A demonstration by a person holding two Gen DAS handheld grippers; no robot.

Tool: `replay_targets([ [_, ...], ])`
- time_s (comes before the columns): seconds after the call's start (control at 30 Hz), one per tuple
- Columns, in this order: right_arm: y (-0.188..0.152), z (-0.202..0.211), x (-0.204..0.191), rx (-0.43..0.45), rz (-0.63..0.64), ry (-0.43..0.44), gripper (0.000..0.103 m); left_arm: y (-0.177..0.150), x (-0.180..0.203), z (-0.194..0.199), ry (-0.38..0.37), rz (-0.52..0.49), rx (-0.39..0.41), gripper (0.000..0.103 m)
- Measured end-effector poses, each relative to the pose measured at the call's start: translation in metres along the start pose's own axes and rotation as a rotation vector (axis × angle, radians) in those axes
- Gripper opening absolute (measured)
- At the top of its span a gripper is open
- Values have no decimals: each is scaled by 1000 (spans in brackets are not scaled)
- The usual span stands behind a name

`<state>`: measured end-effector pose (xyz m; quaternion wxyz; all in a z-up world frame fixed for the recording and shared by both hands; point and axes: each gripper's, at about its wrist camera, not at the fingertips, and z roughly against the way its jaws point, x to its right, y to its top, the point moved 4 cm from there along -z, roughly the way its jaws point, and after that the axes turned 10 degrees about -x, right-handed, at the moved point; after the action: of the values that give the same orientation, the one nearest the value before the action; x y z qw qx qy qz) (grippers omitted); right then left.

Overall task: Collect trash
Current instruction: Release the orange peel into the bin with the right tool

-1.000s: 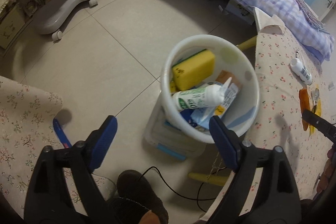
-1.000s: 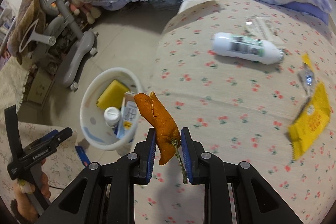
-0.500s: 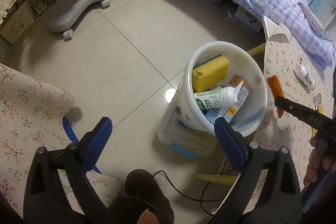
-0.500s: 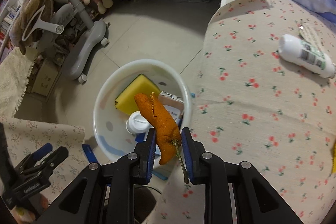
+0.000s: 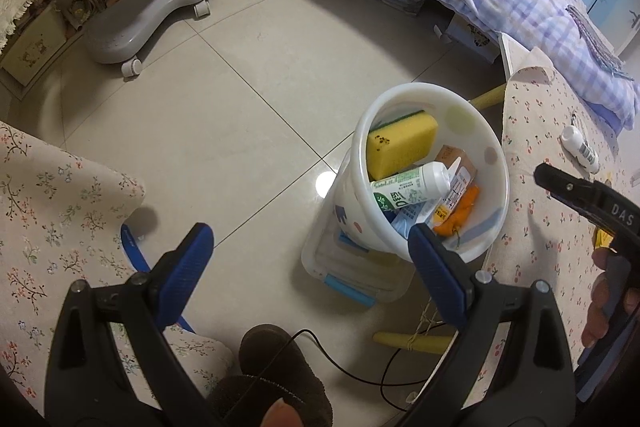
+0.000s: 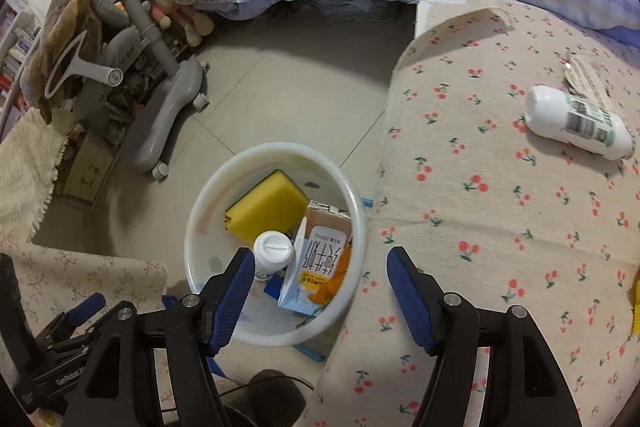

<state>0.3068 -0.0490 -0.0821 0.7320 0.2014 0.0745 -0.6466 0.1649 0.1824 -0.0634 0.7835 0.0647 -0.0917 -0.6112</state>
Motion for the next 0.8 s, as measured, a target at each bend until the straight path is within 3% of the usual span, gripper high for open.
replay_targets([
  [0.27,-13,27,28,26,-18,-94,72,-5,10,0,-18,-30,-9,97],
  [0.47,-17,64,89,102,-127,-243,83,-8,23,-1,-13,-63,-10,97],
  [0.8,-31,91,199,104,-386,-404,84,-12,35,-1,-1,-98,-14,97],
])
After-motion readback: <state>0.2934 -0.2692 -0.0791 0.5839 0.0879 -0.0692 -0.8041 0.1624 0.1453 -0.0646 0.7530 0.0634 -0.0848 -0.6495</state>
